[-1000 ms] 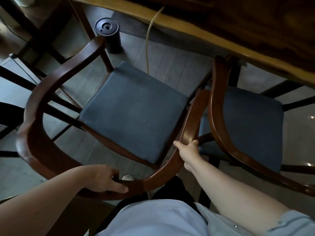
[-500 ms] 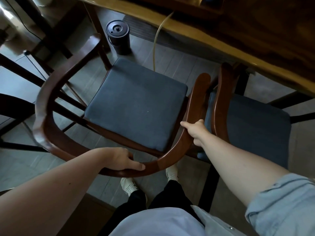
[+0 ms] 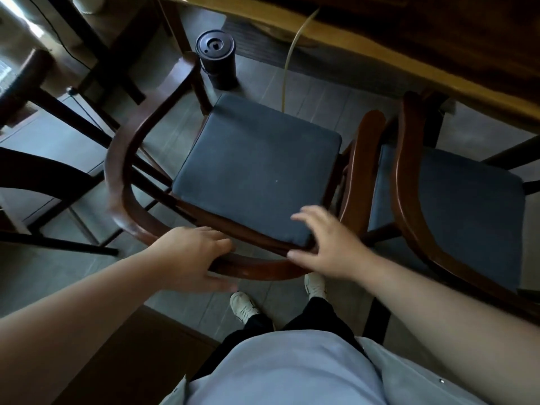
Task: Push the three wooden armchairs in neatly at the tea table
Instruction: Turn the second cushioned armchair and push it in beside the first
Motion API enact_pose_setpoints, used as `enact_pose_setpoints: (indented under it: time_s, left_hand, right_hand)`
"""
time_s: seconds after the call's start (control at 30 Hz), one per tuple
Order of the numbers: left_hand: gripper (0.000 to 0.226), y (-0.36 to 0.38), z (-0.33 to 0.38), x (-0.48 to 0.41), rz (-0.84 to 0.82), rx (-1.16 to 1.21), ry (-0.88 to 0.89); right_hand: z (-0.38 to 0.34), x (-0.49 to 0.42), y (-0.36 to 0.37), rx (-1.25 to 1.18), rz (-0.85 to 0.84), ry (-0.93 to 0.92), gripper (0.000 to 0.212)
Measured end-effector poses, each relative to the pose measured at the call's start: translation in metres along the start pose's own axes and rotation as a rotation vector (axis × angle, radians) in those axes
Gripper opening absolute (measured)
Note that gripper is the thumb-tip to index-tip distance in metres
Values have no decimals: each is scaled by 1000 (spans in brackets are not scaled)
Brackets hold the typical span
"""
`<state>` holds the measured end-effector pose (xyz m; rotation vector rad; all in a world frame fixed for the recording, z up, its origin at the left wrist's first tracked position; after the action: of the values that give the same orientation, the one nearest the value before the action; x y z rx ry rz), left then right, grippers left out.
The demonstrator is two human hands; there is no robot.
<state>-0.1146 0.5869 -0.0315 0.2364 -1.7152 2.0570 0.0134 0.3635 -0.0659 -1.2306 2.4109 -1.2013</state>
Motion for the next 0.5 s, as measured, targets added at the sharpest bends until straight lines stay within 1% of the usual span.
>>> enact_pose_setpoints:
  time_s: [0.03,0.07,0.1,0.13,0.2,0.23,0.27,0.33,0.4,0.5]
  left_hand:
    - [89,1,-9,12,23,-34,33]
    - [84,2,-19,23,66,-75,66]
    - [76,5,-29,32,138,-123,102]
    - [67,9,-37,39,212,-167,128]
    - [47,14,-47,41,295,-163,124]
    - [39,13,-50,39,316,-126,116]
    - [37,12,-50,37,330,-91,117]
    - [37,11,-49,32,372,-70,140]
    - [34,10,-45,28,399,-58,152]
    - [27,14,-32,9,433,-67,147]
  right_hand:
    - [-19,6,15,34,-80,-73,75]
    - [-34,10,31,64,-150,-130,77]
    - [-44,13,46,85,-197,-173,77]
    - [-51,13,58,101,-207,-200,74]
    - [-51,11,69,125,-119,-214,59]
    - [-49,10,72,154,-75,-226,51]
    - [-47,10,74,194,-58,-249,47]
    - [-42,10,75,250,-67,-319,47]
    - [-36,11,67,257,-73,-359,48]
    - [-20,8,41,257,-91,-323,47]
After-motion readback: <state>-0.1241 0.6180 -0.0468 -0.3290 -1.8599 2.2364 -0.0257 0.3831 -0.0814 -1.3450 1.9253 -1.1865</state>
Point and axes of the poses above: each hand's wrist, its own x-axis away from the middle knuckle, its own y-axis out of the palm, z = x × y, the point moved 3 cm from there along -x, towards the middle knuckle, and after that the axes turned 10 degrees about z, right-handed, at the moved point
